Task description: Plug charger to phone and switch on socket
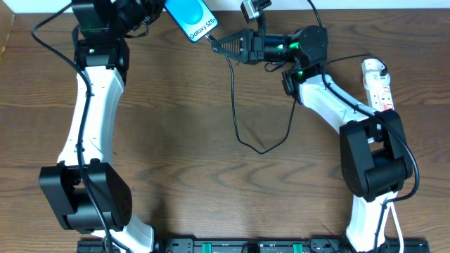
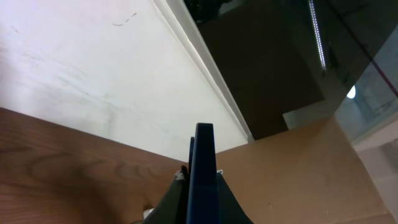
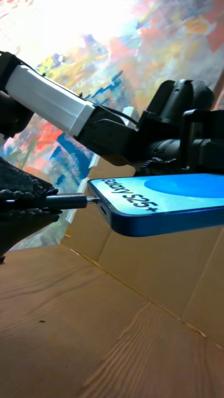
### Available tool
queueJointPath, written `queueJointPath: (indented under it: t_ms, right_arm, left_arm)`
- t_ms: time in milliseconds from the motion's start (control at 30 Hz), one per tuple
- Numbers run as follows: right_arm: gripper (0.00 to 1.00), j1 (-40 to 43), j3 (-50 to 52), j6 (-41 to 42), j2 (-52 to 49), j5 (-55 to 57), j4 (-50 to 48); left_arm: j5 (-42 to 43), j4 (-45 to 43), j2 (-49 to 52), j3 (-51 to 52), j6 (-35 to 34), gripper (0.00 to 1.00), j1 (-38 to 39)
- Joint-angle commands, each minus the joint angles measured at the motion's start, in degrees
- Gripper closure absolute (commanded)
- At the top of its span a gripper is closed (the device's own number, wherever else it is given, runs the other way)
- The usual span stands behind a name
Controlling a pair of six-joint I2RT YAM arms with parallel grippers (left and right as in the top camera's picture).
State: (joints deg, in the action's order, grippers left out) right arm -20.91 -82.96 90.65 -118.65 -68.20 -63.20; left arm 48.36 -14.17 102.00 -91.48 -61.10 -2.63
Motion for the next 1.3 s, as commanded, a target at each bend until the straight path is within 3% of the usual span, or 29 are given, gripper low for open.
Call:
queueJointPath:
  t_ms: [0, 800, 1267]
  right_arm:
    - [0.99, 0.57, -0.55, -1.09, -0.02, 8.76, -0.2]
    - [0.99, 0.57, -0.55, -0.22, -0.02, 12.61, -0.17]
    - [0.99, 0.57, -0.55, 1.07, -0.02, 15.17, -0.13]
  left_arm:
    - [3.08, -0.13, -0.15, -0.63, -1.14, 0.93, 0.74]
    - [-4.31, -0.11, -0.15, -0.63, -5.68, 0.93, 0.74]
    - [-4.48, -0.09, -0.15, -0.63, -5.38, 0.93, 0.74]
